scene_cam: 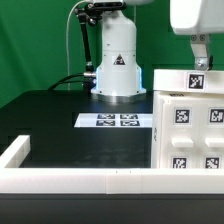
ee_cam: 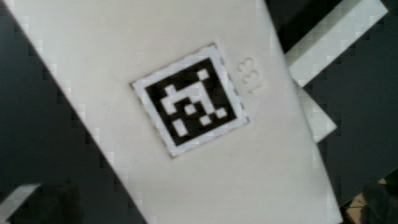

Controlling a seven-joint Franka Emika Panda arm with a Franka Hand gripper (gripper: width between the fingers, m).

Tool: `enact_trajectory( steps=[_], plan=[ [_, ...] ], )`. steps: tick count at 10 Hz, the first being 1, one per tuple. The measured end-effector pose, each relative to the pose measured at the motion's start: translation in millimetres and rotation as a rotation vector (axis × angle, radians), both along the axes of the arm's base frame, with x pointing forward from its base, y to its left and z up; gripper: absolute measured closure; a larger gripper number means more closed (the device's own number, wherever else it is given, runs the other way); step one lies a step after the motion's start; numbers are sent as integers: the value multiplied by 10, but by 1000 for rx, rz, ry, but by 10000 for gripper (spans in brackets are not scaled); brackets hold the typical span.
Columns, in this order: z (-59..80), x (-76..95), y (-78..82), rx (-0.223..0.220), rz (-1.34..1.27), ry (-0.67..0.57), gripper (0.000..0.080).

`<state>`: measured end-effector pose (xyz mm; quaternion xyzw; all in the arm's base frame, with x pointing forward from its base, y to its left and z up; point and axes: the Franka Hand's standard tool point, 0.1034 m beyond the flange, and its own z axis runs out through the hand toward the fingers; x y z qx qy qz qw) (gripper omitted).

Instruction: Assemble cabinet

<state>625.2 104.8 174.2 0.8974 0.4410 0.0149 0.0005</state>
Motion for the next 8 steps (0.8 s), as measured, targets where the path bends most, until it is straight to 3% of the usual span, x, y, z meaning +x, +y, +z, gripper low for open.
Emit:
enact_trajectory(
  steps=[2,8],
  plan=[
    [-58,-11,-37,-16,173,7,2],
    [-164,-44,-41,-18,142,24,2]
  ],
)
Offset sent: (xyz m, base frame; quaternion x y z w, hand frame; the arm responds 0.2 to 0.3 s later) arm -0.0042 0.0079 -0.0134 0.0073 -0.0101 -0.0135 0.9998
